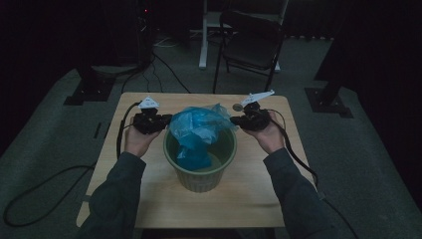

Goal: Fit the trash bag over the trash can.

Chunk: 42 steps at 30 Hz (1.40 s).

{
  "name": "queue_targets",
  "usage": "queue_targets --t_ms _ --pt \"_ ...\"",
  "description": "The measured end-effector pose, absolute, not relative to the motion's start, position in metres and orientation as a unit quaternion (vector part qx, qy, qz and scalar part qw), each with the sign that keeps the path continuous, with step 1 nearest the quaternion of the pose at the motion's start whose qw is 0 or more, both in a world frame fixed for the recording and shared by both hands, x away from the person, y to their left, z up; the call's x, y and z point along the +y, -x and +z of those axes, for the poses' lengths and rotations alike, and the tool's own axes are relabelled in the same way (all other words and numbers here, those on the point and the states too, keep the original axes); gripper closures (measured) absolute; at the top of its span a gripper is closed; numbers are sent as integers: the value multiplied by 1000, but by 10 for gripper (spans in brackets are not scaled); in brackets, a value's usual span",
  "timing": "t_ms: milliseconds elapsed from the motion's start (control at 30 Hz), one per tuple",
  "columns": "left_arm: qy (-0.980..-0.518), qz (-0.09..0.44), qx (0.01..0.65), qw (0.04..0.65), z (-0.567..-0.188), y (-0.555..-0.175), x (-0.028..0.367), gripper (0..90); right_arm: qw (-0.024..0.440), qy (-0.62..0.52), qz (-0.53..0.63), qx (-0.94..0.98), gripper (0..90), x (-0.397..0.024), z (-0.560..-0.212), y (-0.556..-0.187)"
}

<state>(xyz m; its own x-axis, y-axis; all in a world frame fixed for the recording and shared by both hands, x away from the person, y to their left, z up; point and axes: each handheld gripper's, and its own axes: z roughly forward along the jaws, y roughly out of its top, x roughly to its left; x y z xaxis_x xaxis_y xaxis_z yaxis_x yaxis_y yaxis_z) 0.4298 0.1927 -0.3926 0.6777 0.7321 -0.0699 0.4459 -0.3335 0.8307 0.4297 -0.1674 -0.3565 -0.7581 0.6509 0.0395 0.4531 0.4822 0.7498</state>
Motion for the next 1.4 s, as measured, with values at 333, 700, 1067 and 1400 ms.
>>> queue_targets --t_ms 333,700,1067,1400 --pt "-798 162 364 453 -392 -422 201 711 137 -300 415 848 787 -186 -349 -407" --pt "-800 161 363 450 -393 -424 196 726 132 -262 422 858 609 -180 -350 -402" --pt "-802 156 362 449 -396 -424 193 746 141 -266 424 854 900 -177 -352 -407" --pt "-802 156 363 447 -397 -425 191 747 138 -242 430 859 585 -180 -353 -398"
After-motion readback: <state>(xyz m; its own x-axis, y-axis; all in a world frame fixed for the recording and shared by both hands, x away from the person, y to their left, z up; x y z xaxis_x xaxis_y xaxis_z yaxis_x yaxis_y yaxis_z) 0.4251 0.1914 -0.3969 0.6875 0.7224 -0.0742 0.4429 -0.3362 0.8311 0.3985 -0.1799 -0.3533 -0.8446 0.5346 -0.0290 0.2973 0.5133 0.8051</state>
